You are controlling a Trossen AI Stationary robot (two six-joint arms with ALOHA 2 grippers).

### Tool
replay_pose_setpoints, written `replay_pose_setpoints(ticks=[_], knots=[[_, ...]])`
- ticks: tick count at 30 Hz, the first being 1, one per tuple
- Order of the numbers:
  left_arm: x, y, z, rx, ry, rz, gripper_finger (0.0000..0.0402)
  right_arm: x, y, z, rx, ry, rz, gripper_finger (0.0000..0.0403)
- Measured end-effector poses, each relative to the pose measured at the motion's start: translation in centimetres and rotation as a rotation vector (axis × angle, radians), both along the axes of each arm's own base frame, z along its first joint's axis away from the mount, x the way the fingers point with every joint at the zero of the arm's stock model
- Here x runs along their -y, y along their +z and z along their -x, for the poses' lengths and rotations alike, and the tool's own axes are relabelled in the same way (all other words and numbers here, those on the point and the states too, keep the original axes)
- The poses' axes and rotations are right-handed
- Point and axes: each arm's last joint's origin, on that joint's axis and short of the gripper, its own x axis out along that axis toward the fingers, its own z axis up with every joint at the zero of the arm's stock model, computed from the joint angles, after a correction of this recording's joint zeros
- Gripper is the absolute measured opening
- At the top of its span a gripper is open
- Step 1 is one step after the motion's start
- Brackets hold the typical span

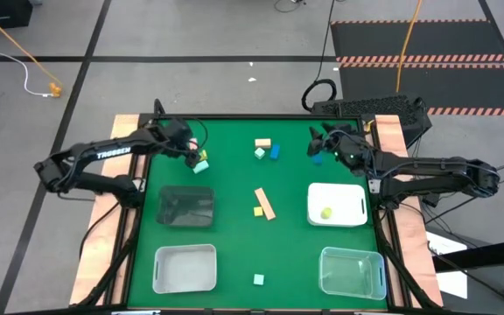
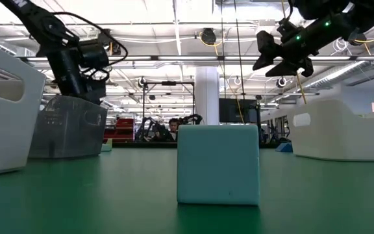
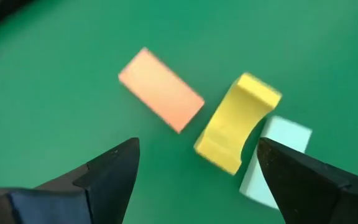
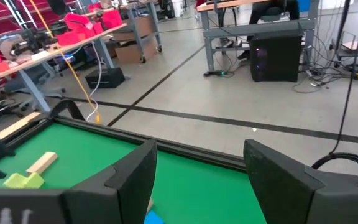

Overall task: Sort & place blocks by color
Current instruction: Put the top green block into the white bin

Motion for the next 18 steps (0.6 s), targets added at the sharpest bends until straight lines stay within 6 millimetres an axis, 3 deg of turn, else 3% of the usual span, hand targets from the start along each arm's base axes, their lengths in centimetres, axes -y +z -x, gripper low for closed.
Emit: replay_pose_setpoints(ticks=[18], knots=[[0.3,-2.7,-2.0,-0.113,-0.070,0.003,0.0314,0.2,0.1,0.1,0.012,-0.013,0.000,0.0231]])
